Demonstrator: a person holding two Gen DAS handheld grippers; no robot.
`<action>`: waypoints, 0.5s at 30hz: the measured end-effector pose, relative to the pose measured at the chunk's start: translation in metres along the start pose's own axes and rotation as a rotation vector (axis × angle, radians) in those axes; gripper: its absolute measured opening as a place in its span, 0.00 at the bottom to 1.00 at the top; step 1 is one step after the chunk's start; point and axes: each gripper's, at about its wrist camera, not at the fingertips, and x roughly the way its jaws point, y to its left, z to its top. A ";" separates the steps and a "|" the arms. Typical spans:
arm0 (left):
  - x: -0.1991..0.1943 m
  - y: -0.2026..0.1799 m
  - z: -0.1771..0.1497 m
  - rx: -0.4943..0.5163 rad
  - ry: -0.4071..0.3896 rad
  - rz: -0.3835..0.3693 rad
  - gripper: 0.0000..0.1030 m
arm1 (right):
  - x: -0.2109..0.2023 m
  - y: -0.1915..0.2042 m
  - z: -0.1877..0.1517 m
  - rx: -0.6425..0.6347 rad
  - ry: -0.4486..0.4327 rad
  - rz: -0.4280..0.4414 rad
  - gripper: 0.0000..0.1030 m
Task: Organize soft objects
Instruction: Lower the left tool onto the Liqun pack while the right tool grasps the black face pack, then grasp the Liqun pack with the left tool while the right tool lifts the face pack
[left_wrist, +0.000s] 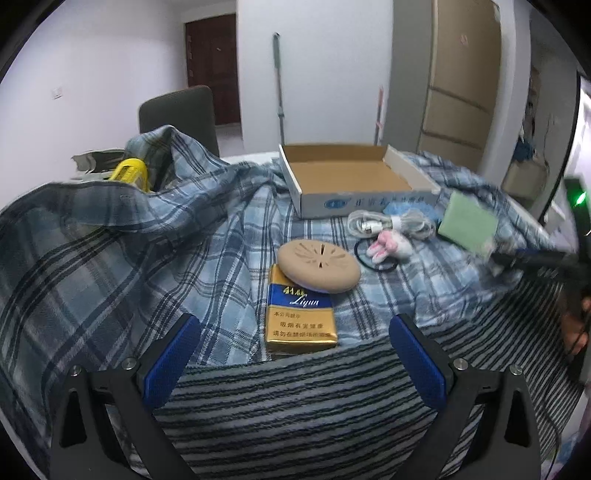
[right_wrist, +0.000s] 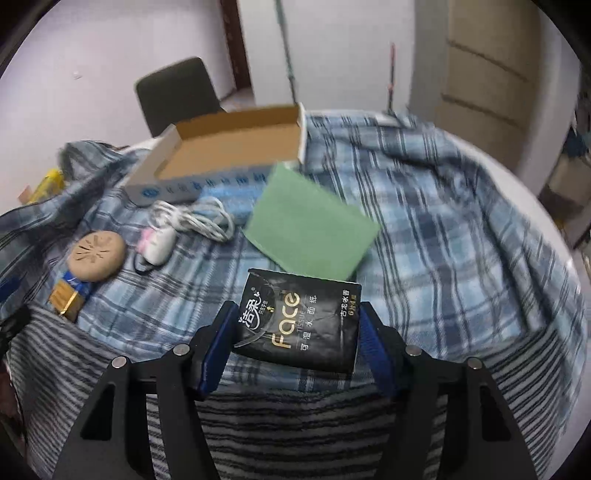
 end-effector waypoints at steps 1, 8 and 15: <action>0.004 -0.001 0.001 0.015 0.015 0.001 1.00 | -0.005 0.002 0.002 -0.020 -0.017 0.001 0.62; 0.036 -0.003 0.019 0.048 0.114 -0.035 0.92 | -0.024 0.018 0.009 -0.112 -0.097 -0.002 0.62; 0.065 0.000 0.023 0.052 0.187 -0.017 0.85 | -0.019 0.024 0.007 -0.140 -0.091 0.014 0.62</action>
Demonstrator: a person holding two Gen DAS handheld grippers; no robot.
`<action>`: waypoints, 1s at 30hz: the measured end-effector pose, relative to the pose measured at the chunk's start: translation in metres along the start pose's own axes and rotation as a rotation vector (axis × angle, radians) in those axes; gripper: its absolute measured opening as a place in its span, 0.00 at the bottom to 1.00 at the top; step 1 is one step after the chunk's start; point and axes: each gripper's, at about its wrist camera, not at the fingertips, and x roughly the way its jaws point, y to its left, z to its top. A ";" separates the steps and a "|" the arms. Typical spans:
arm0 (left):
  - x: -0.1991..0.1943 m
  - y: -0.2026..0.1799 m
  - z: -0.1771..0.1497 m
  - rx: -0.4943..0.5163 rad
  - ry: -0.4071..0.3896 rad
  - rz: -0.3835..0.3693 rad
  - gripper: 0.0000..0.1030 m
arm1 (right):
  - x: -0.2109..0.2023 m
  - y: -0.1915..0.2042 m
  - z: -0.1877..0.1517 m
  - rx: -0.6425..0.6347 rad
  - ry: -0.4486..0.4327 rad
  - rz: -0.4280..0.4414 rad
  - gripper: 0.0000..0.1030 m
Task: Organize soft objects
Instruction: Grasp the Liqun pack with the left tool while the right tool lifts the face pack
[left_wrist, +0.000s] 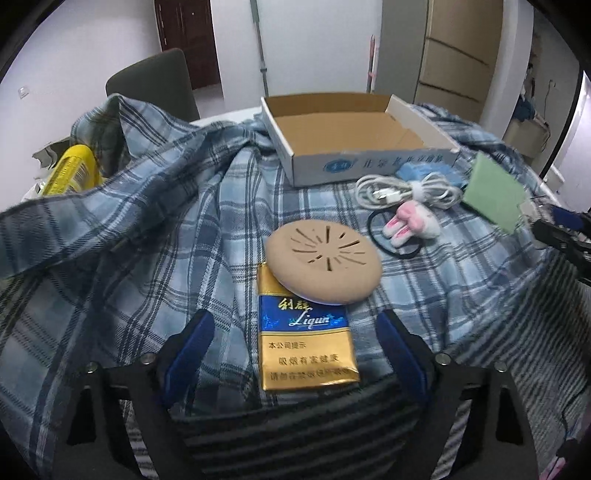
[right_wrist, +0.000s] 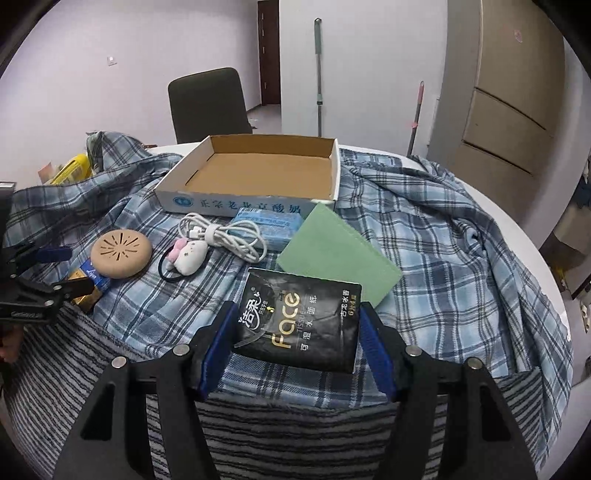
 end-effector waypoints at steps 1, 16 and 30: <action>0.005 0.000 0.000 0.004 0.013 0.002 0.85 | 0.001 0.001 0.000 -0.003 0.005 0.004 0.62; 0.022 -0.004 -0.003 0.045 0.041 0.025 0.54 | 0.005 -0.004 -0.002 0.000 0.026 -0.015 0.62; -0.015 -0.006 -0.002 0.064 -0.083 0.039 0.53 | -0.008 0.001 0.001 -0.035 0.004 -0.044 0.62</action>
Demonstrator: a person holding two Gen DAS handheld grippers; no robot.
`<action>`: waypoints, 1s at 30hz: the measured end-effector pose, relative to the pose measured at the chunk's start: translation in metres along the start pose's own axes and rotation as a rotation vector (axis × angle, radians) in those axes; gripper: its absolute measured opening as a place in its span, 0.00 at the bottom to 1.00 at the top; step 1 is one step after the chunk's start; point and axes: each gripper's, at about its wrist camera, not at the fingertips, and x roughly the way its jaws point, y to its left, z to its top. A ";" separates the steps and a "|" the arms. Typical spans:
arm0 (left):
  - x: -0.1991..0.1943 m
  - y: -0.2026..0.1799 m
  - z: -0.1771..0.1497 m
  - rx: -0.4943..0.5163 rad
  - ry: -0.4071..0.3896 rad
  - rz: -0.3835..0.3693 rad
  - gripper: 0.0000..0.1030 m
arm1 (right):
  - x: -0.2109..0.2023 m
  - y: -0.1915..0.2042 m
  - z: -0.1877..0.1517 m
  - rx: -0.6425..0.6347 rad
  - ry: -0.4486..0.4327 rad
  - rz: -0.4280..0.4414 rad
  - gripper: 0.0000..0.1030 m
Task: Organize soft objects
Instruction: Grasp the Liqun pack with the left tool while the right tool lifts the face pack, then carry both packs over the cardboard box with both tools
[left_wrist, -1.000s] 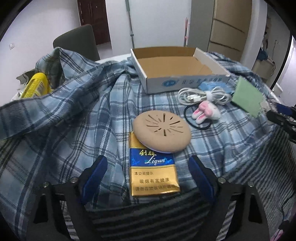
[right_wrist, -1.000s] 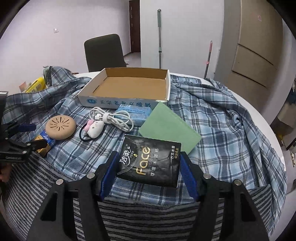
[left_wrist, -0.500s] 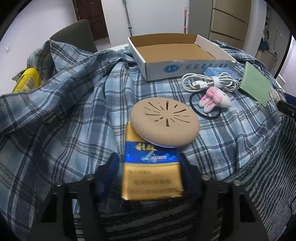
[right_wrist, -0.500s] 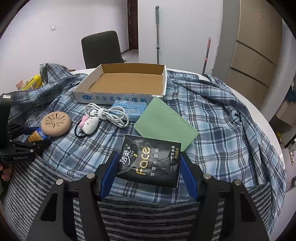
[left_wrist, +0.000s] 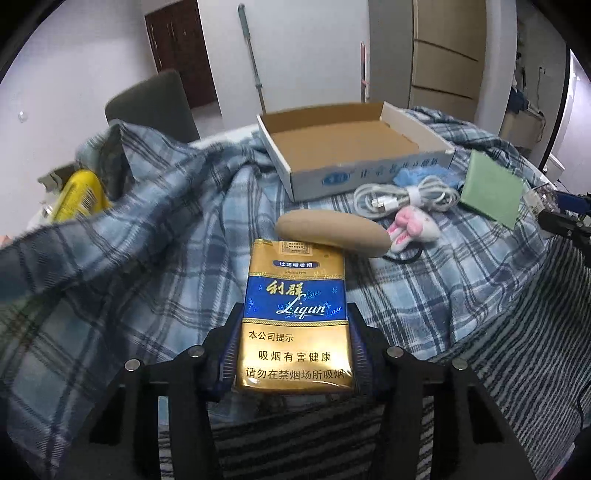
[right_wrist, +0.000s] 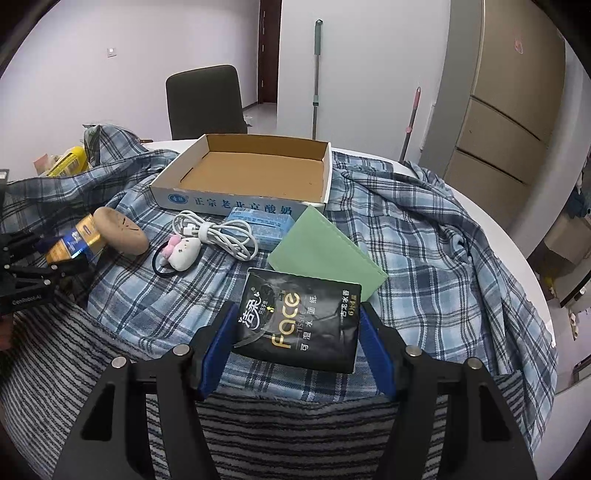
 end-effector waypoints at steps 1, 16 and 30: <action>-0.004 -0.001 0.001 0.002 -0.010 0.003 0.52 | -0.001 0.000 0.000 -0.001 -0.001 0.002 0.62; -0.067 -0.008 0.011 -0.041 -0.200 0.015 0.53 | -0.023 0.001 0.002 -0.008 -0.080 0.047 0.62; -0.123 -0.008 0.034 -0.172 -0.572 0.053 0.53 | -0.072 0.019 0.035 -0.050 -0.397 0.118 0.62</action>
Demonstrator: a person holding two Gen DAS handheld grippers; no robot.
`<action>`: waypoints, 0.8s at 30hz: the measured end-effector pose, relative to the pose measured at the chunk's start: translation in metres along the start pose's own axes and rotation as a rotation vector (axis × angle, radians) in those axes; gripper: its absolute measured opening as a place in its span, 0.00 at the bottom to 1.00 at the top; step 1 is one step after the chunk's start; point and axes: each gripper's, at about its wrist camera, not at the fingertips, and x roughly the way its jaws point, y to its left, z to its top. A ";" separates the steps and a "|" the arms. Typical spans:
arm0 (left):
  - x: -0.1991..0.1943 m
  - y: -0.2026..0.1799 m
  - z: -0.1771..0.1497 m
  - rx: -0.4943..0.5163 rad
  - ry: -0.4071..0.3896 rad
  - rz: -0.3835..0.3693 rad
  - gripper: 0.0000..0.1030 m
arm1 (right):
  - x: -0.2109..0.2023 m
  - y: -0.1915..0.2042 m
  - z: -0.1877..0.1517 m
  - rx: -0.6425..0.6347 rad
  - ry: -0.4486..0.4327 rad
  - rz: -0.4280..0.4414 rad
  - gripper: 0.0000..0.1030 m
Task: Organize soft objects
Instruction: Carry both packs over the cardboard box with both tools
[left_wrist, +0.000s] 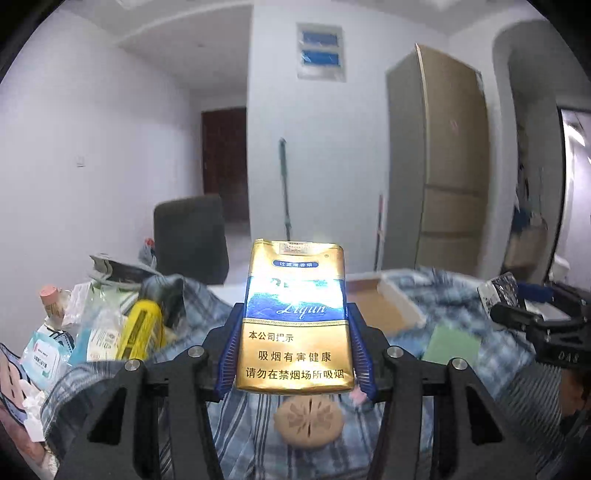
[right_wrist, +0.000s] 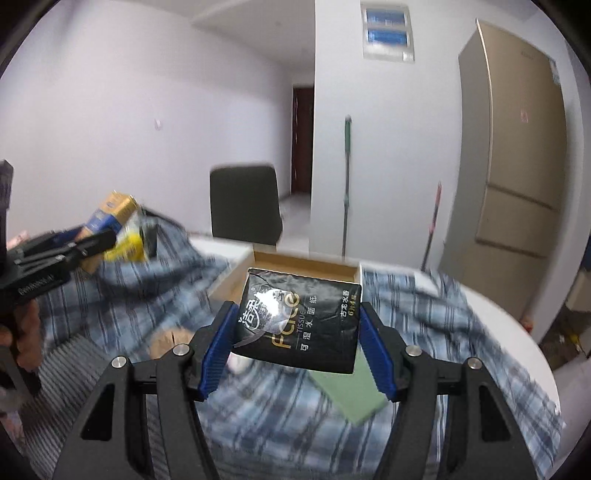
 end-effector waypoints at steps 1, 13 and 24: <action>0.000 0.000 0.002 -0.003 -0.018 -0.003 0.53 | -0.002 0.001 0.005 -0.005 -0.034 -0.004 0.62; 0.023 -0.032 0.040 0.068 -0.264 -0.025 0.53 | 0.024 -0.004 0.056 0.003 -0.254 -0.064 0.62; 0.098 -0.043 0.065 0.005 -0.327 -0.054 0.53 | 0.084 -0.017 0.085 0.040 -0.270 -0.097 0.62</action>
